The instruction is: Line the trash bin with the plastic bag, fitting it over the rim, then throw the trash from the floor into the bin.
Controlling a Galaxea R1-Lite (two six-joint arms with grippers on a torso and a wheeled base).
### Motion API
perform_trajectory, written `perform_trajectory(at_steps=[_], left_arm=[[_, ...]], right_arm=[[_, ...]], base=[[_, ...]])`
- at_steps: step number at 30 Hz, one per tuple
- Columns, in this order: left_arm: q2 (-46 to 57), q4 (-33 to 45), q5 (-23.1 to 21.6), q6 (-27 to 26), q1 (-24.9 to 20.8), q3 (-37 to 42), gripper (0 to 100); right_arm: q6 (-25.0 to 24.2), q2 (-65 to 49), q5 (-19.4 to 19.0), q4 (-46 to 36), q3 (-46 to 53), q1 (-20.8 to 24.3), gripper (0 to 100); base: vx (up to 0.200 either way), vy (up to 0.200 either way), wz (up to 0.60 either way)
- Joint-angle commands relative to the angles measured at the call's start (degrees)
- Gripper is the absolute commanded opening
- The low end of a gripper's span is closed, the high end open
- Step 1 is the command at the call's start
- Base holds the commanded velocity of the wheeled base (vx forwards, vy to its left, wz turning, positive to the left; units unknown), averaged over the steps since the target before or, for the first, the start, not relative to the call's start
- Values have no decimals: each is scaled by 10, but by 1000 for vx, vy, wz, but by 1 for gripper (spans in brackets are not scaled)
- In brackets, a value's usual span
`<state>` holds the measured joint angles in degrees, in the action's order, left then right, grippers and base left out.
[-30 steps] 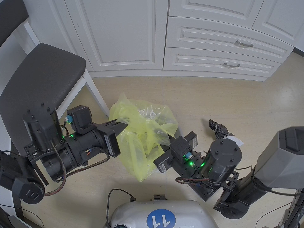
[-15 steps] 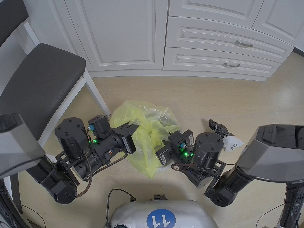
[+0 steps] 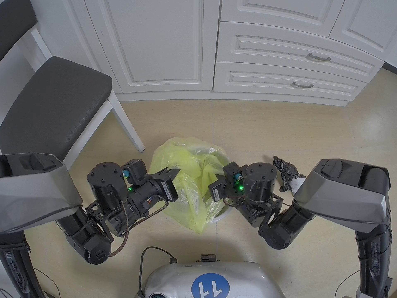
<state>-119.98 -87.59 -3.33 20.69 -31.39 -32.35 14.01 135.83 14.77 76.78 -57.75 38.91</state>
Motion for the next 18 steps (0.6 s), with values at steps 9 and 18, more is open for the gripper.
perform_trajectory(at_steps=[9, 18], left_arm=[[-15, 1, 90, 45, 48, 11, 0], [-22, -1, 104, 134, 102, 41, 0]], right_arm=[[-114, -95, -62, -152, -38, -127, 0], [-136, -91, -80, -169, -64, -171, 0]], base=[[0, 0, 0], [0, 0, 0]])
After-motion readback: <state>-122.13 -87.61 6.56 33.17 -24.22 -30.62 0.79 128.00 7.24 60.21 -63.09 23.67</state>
